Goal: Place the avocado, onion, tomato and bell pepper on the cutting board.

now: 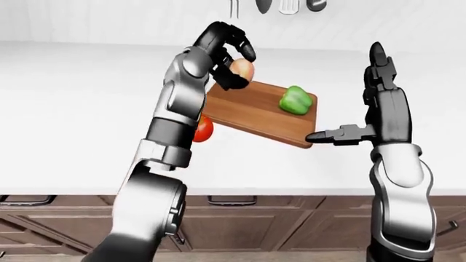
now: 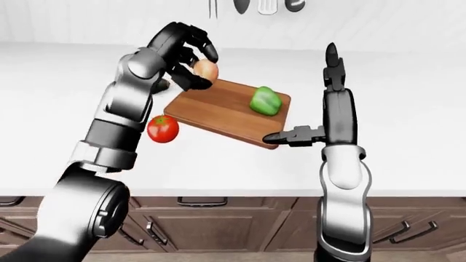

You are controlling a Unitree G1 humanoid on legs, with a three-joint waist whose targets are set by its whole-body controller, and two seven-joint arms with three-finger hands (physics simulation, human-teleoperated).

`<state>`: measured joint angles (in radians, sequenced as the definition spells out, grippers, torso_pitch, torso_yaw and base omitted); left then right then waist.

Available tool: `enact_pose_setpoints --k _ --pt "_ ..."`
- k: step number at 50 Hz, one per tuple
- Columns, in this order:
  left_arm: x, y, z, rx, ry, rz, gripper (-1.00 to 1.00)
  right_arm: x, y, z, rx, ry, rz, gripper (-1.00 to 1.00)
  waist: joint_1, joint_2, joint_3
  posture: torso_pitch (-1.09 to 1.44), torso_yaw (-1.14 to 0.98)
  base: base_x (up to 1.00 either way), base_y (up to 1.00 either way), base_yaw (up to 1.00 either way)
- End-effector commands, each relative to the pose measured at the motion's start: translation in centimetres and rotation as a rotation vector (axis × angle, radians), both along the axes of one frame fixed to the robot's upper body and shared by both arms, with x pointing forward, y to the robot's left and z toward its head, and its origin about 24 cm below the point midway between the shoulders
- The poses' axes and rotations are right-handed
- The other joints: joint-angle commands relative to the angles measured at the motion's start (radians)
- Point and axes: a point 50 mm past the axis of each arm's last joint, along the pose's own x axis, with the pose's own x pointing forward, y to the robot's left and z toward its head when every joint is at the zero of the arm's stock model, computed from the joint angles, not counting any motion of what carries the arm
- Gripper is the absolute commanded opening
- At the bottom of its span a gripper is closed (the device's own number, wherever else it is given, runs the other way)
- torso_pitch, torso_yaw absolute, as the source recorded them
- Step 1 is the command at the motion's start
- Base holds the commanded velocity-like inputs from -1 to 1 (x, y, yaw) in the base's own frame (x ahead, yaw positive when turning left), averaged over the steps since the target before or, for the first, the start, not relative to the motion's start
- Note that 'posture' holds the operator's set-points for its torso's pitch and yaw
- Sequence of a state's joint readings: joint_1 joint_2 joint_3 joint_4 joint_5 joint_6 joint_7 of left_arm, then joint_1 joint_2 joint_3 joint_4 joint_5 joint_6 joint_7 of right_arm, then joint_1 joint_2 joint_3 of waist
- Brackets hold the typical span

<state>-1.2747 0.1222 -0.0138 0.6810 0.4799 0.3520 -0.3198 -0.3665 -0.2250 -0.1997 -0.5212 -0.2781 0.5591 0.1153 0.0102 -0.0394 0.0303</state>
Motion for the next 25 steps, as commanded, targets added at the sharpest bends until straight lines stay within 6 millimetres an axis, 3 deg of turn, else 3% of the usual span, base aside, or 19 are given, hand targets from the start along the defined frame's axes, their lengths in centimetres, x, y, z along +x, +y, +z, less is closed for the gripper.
enact_pose_setpoints --k 1,15,25 --pt "-0.8 -1.5 2.7 -0.001 -0.117 -0.063 -0.66 -0.6 0.1 1.6 -0.023 -0.090 -0.001 1.00 -0.001 -0.004 -0.029 0.00 0.00 0.00 0.00 0.00" --pt "-1.1 -5.7 -0.4 0.057 -0.065 -0.180 -0.67 -0.7 0.0 1.4 -0.019 -0.088 -0.004 1.00 -0.002 -0.012 -0.030 0.00 0.00 0.00 0.00 0.00" --pt "-2.5 -5.7 -1.0 0.074 -0.056 -0.188 -0.68 -0.5 0.1 1.4 -0.021 -0.087 -0.003 1.00 -0.005 -0.011 -0.026 0.00 0.00 0.00 0.00 0.00"
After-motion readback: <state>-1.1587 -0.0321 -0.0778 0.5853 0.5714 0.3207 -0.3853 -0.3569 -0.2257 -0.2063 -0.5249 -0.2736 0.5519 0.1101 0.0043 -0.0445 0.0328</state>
